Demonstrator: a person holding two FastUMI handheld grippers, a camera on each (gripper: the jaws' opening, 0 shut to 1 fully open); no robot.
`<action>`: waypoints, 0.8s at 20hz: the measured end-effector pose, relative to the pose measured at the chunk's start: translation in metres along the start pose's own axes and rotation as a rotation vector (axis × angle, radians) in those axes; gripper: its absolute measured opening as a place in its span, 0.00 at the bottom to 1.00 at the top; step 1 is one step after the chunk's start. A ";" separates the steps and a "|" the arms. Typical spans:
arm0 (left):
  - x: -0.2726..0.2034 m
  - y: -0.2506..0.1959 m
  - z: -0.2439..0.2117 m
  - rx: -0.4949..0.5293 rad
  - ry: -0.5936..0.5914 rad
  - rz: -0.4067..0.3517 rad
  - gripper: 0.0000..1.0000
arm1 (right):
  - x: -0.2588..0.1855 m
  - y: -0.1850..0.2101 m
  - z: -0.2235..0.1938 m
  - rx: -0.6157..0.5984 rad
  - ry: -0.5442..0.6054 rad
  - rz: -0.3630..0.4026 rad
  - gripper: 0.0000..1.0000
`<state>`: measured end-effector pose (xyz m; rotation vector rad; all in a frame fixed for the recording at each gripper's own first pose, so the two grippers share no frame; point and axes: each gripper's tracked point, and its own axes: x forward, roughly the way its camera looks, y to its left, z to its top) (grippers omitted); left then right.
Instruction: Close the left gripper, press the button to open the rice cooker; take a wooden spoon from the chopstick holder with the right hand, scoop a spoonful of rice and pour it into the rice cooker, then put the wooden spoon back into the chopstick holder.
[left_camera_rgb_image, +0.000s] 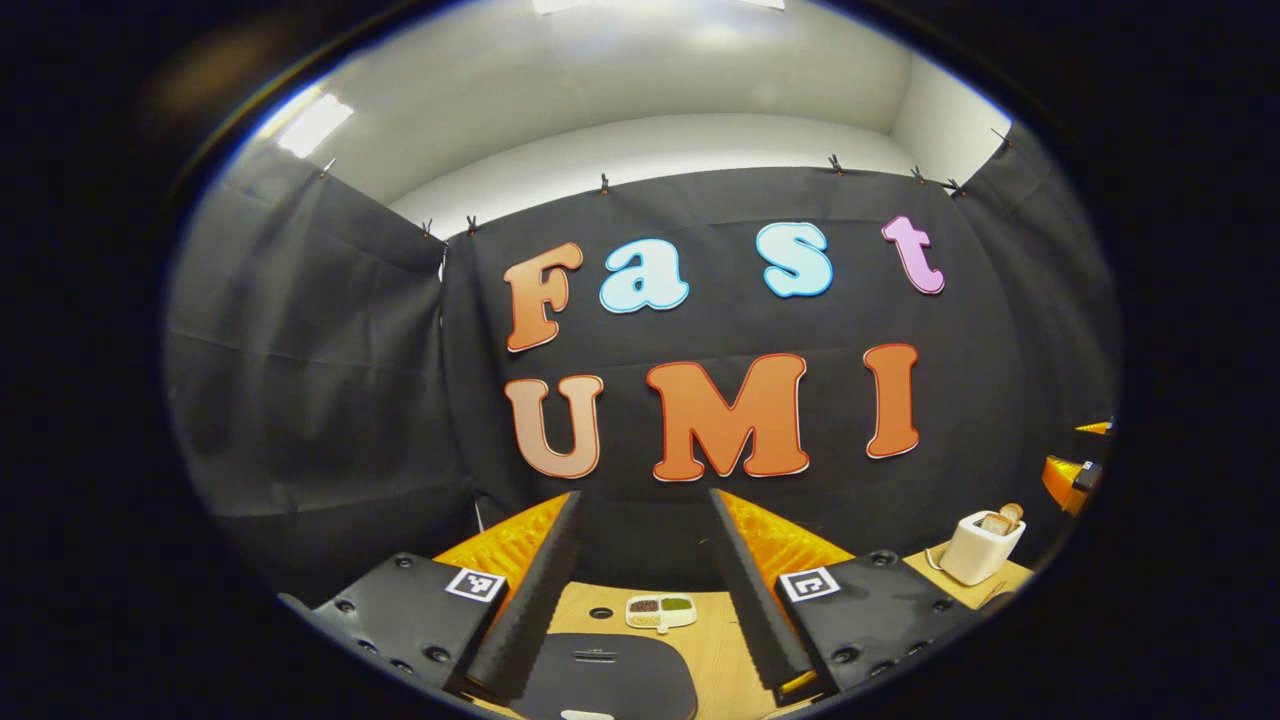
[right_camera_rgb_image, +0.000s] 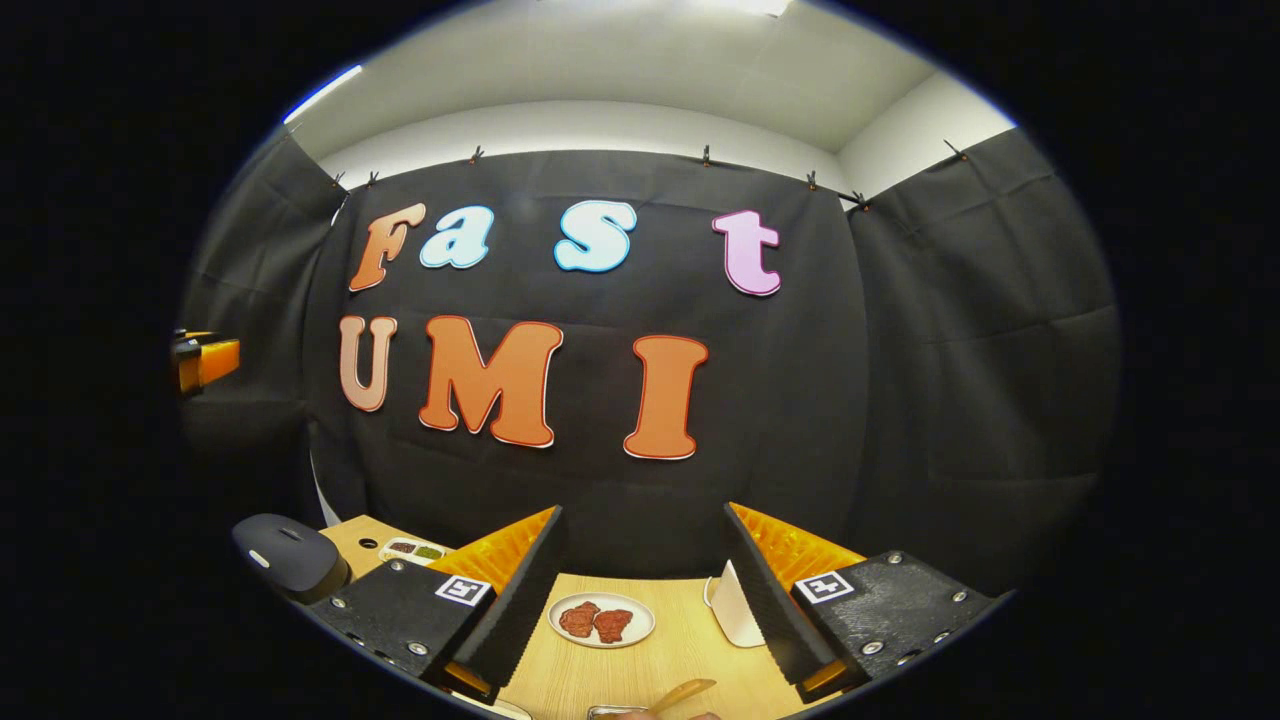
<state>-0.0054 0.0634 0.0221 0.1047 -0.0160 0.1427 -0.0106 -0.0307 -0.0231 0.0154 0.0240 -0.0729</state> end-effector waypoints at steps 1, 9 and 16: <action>-0.001 0.006 0.001 0.000 0.005 0.007 0.70 | -0.001 -0.001 -0.001 -0.002 0.004 -0.004 0.95; 0.010 0.039 -0.045 -0.042 0.219 0.035 0.02 | -0.009 -0.005 -0.015 -0.010 0.029 -0.026 0.95; 0.000 0.041 -0.144 -0.159 0.635 0.006 0.06 | -0.017 -0.009 -0.038 -0.044 0.086 -0.040 0.95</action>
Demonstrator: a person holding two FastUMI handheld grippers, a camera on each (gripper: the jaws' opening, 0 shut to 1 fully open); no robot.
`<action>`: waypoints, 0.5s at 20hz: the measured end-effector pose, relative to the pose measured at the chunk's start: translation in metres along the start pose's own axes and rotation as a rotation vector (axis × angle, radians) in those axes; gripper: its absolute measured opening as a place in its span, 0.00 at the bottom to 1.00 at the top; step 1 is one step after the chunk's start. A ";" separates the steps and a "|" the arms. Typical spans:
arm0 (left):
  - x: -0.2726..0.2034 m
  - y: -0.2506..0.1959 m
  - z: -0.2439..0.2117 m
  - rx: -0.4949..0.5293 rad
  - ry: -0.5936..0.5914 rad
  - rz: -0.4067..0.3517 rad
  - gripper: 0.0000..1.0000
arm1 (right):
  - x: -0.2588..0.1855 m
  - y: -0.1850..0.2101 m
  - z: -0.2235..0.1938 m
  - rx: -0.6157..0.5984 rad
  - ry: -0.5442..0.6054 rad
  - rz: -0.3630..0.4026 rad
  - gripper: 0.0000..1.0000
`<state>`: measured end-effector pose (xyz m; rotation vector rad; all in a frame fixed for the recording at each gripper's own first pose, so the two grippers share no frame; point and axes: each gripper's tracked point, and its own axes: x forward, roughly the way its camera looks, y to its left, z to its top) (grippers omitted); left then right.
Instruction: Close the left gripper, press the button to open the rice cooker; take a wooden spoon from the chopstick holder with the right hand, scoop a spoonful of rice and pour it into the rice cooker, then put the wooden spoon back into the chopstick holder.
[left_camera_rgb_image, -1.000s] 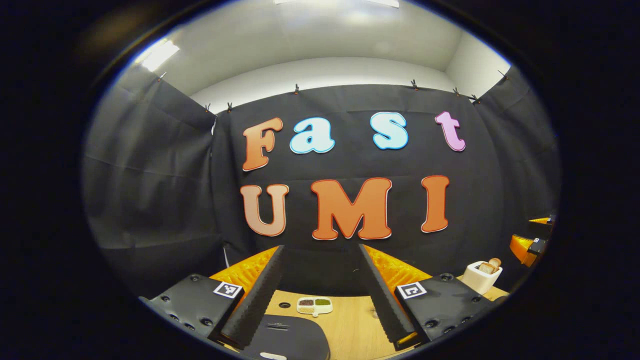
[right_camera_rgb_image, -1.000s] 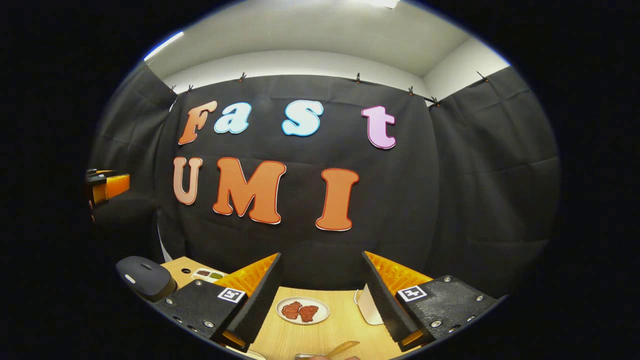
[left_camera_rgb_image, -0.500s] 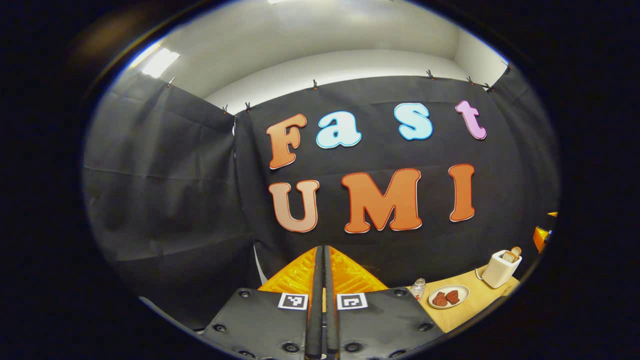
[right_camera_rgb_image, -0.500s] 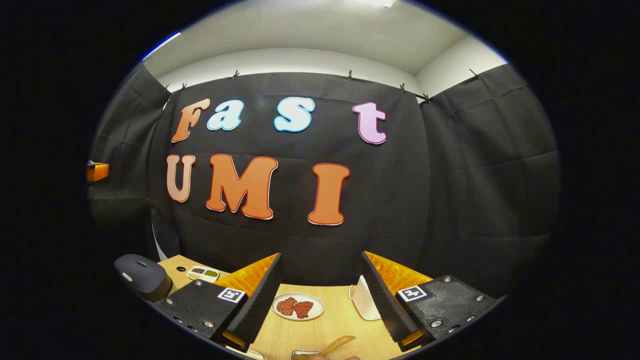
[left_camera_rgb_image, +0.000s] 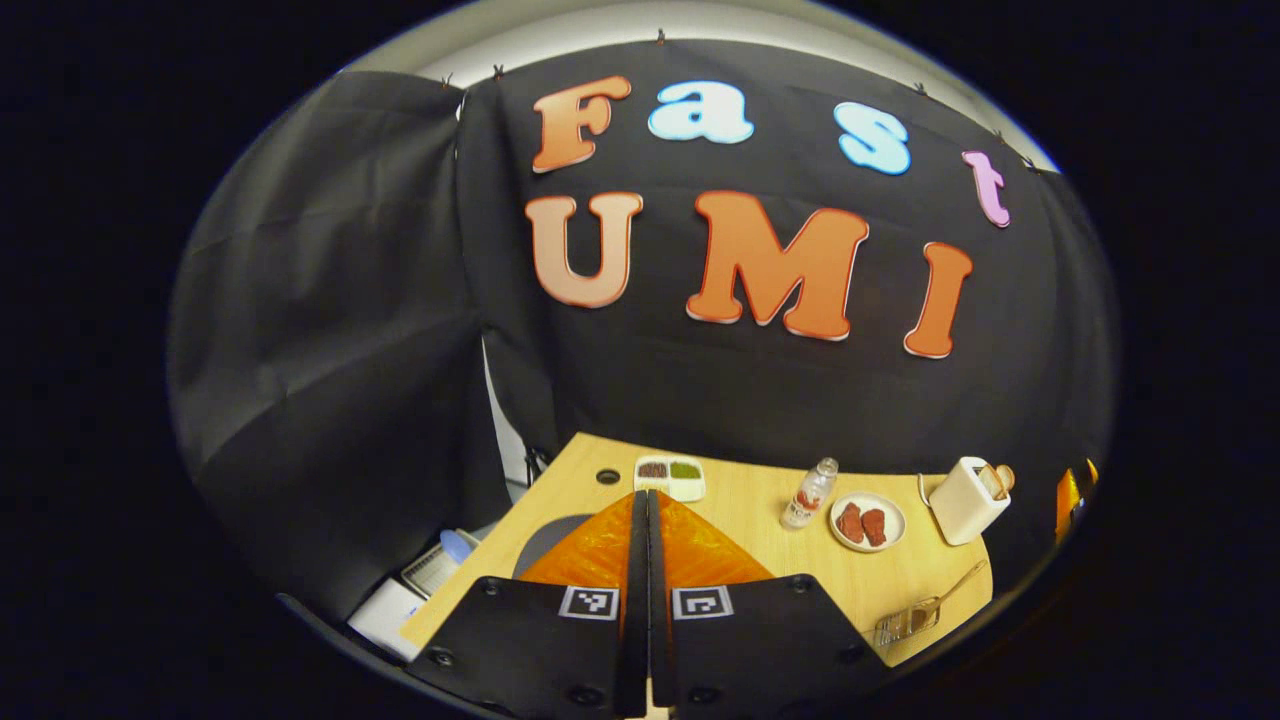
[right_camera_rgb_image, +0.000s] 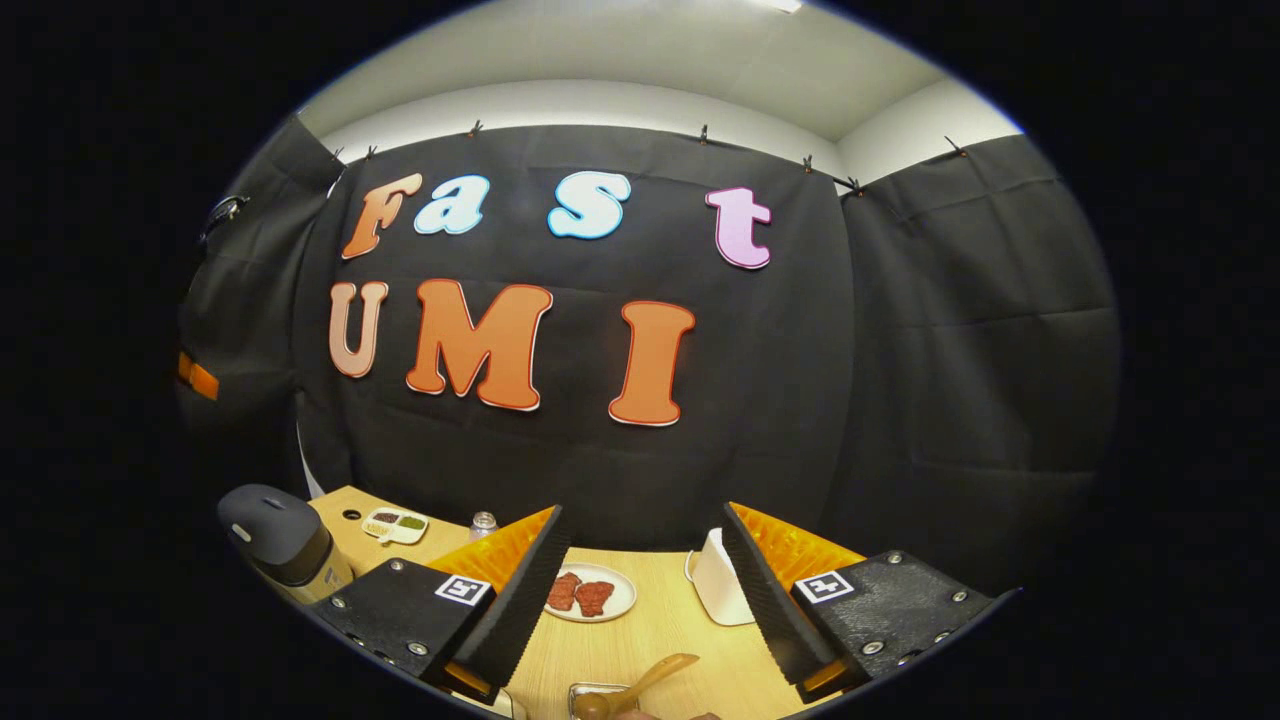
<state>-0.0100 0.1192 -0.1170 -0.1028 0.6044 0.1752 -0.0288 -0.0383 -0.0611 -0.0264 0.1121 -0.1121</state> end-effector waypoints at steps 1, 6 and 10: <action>0.005 0.003 -0.015 -0.020 0.065 0.000 0.06 | -0.001 -0.002 -0.005 -0.003 0.012 -0.005 0.95; 0.019 0.014 -0.077 -0.132 0.340 -0.020 0.06 | -0.005 -0.009 -0.031 -0.010 0.076 -0.023 0.95; 0.020 0.012 -0.122 -0.219 0.530 -0.048 0.06 | -0.007 -0.011 -0.048 -0.013 0.116 -0.028 0.95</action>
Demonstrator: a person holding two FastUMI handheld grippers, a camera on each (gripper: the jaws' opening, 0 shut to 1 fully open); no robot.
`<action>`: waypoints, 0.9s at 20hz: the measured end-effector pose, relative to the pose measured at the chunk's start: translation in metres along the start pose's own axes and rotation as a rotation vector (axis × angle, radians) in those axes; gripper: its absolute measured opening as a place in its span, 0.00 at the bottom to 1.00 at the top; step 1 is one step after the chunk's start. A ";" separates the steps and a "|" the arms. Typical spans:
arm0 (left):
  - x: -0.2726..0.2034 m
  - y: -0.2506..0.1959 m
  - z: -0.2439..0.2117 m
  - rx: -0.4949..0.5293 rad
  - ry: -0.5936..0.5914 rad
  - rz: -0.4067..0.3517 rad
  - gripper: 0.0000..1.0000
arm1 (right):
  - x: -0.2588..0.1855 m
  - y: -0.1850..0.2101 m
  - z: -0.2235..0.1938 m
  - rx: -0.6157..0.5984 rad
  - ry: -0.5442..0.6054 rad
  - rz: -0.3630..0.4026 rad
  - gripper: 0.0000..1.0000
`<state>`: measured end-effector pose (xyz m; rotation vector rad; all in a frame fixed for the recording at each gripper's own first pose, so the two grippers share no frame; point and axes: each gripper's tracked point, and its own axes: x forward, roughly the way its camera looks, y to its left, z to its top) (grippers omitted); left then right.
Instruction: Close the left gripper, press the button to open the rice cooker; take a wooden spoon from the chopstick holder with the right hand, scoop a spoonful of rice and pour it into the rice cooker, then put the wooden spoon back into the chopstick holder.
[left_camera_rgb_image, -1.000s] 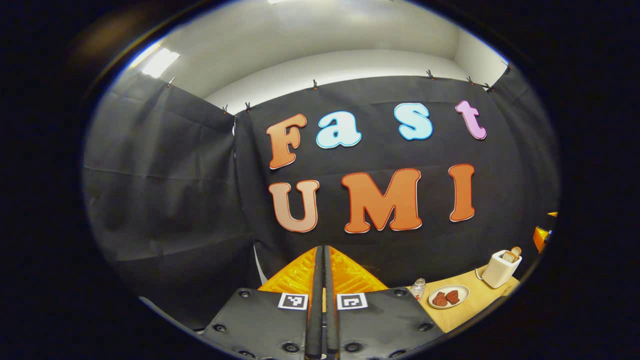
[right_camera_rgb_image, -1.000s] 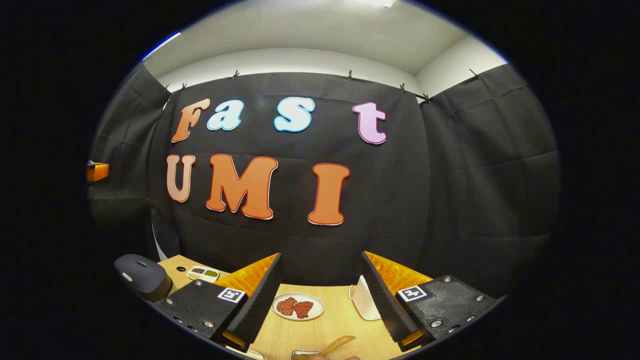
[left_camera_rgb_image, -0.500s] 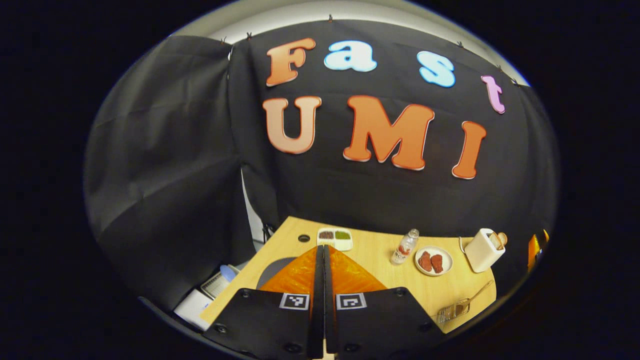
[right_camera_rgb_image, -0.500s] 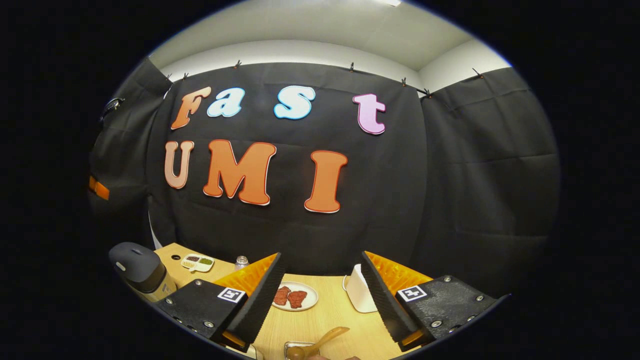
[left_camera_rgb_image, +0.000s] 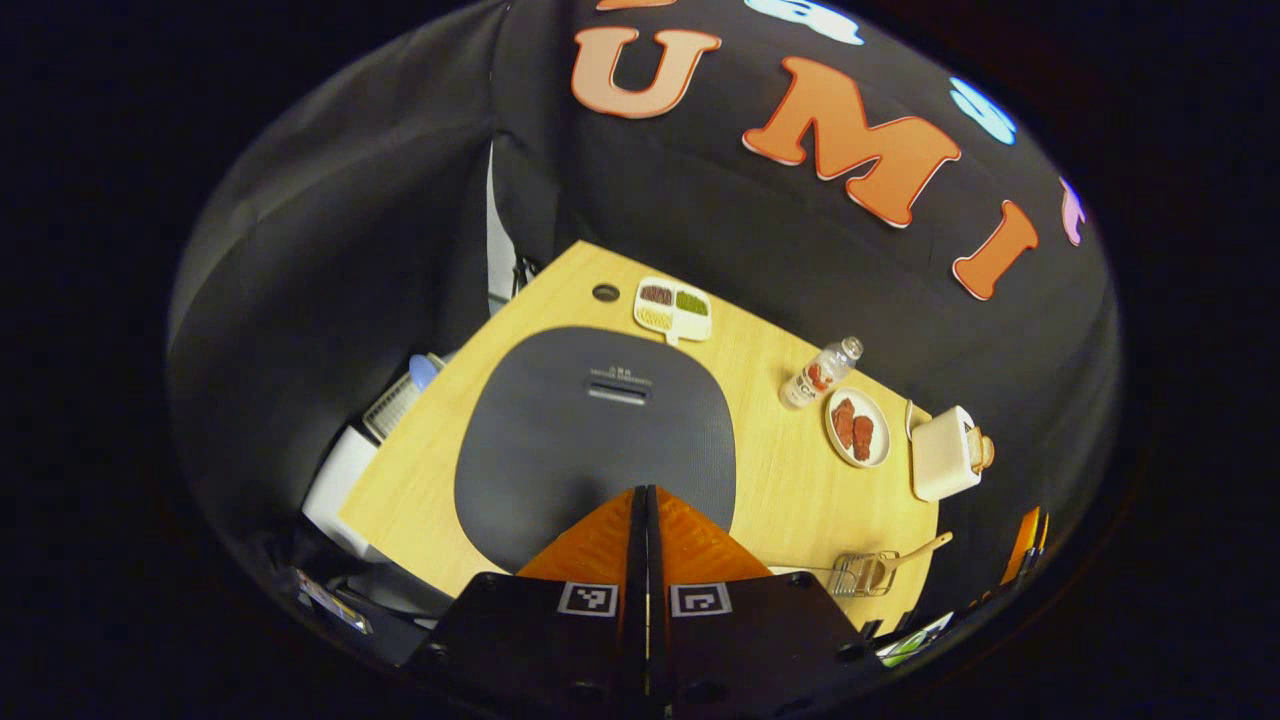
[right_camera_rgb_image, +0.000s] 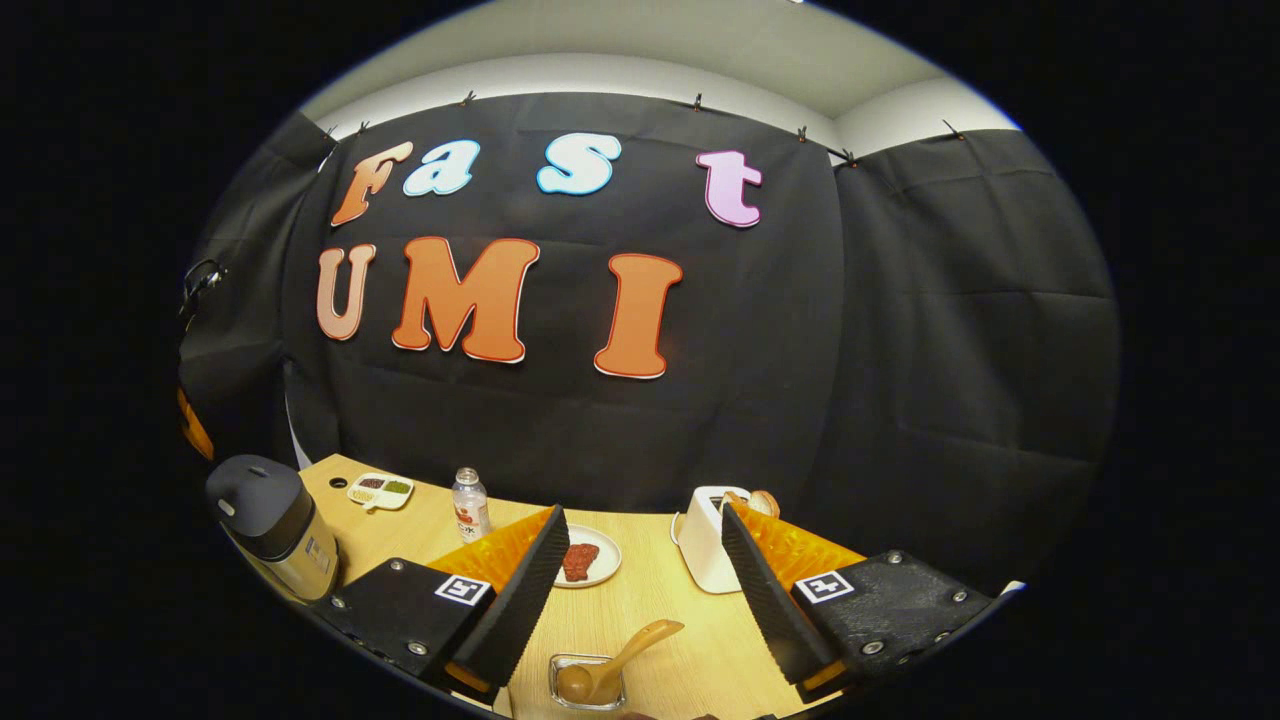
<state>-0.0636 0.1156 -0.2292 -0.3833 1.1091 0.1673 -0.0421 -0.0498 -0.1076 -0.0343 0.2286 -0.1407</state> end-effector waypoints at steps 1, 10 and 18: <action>0.006 -0.001 -0.010 -0.023 0.049 -0.017 0.06 | 0.001 0.000 -0.004 -0.003 0.008 0.000 0.95; 0.043 0.036 -0.044 -0.111 0.151 0.044 0.06 | 0.004 0.001 -0.025 -0.014 0.053 0.007 0.95; 0.016 0.019 -0.027 -0.028 -0.024 0.033 0.06 | 0.011 -0.002 -0.041 0.002 0.092 0.031 0.95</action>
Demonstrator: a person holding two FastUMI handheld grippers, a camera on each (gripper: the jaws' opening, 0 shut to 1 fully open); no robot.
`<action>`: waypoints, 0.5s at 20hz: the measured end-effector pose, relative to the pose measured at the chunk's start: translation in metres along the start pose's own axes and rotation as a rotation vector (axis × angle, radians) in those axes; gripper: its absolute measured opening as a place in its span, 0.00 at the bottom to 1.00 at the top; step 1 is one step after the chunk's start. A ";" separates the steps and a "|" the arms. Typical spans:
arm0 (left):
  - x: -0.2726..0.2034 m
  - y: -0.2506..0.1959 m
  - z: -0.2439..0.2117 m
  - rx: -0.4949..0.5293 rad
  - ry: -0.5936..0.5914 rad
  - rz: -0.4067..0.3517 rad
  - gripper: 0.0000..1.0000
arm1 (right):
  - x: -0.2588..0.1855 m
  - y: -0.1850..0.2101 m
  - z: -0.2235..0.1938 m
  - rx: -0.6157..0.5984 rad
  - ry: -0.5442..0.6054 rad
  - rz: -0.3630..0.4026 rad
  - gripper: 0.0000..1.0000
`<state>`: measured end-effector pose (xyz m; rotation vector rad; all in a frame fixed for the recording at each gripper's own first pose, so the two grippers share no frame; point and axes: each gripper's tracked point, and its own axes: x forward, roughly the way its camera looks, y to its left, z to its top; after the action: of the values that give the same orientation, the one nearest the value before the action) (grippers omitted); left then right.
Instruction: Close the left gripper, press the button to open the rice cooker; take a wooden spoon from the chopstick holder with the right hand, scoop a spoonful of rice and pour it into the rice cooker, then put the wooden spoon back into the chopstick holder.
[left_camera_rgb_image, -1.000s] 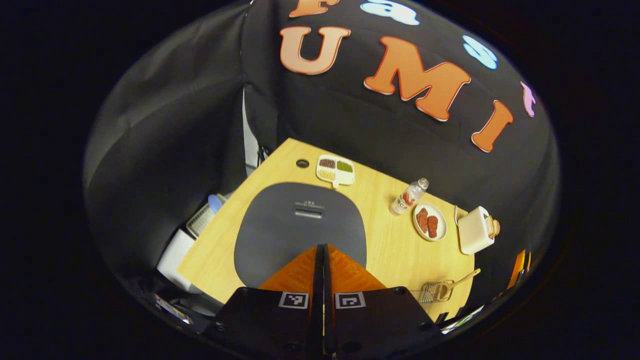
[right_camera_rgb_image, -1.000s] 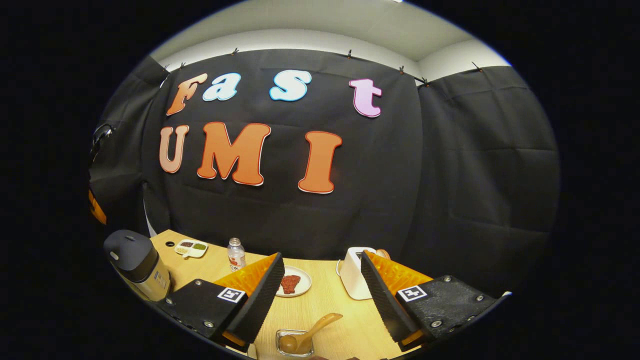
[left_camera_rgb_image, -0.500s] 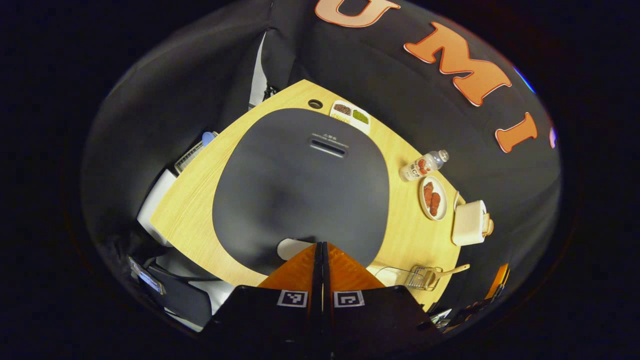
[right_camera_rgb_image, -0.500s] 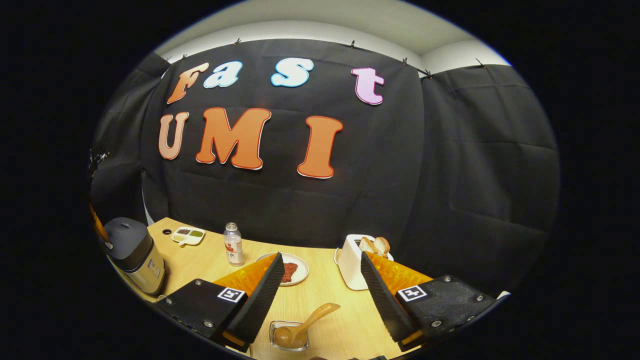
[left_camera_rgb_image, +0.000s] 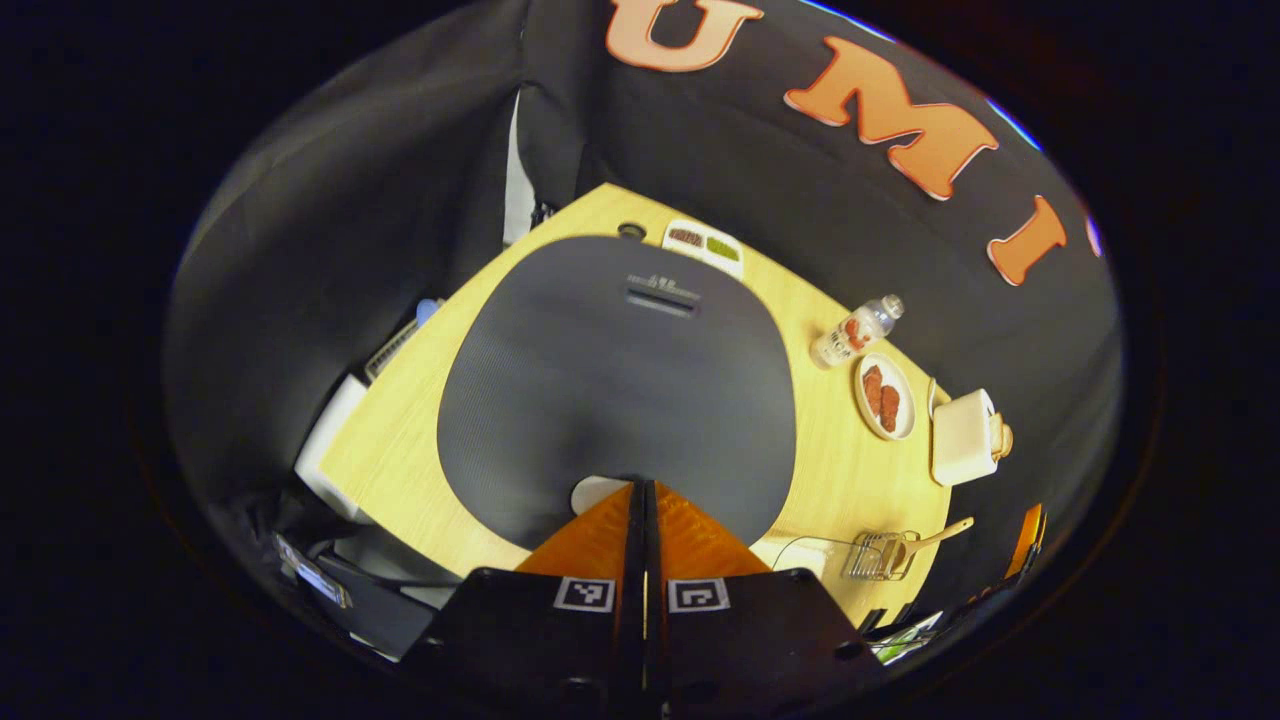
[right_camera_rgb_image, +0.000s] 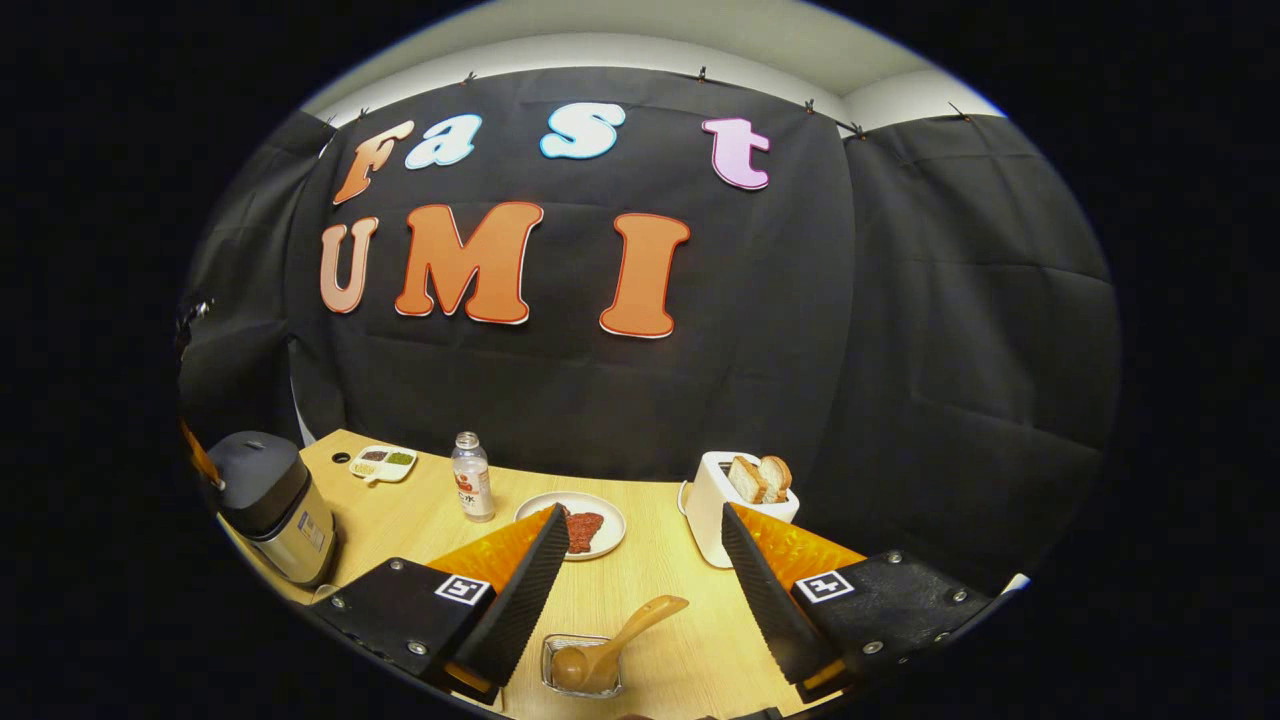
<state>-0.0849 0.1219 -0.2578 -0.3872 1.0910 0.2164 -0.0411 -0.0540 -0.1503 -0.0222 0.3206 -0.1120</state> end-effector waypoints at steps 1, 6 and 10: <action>-0.011 -0.004 0.012 -0.011 -0.057 -0.018 0.06 | 0.002 -0.001 -0.005 0.005 0.014 0.003 0.95; -0.059 -0.002 0.073 -0.019 -0.347 0.034 0.05 | 0.009 -0.003 -0.023 0.070 0.081 0.027 0.95; -0.102 -0.016 0.098 0.064 -0.530 0.078 0.06 | 0.014 -0.005 -0.044 0.097 0.139 0.055 0.94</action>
<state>-0.0450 0.1487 -0.1244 -0.2103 0.5892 0.3305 -0.0423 -0.0603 -0.1960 0.0904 0.4538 -0.0744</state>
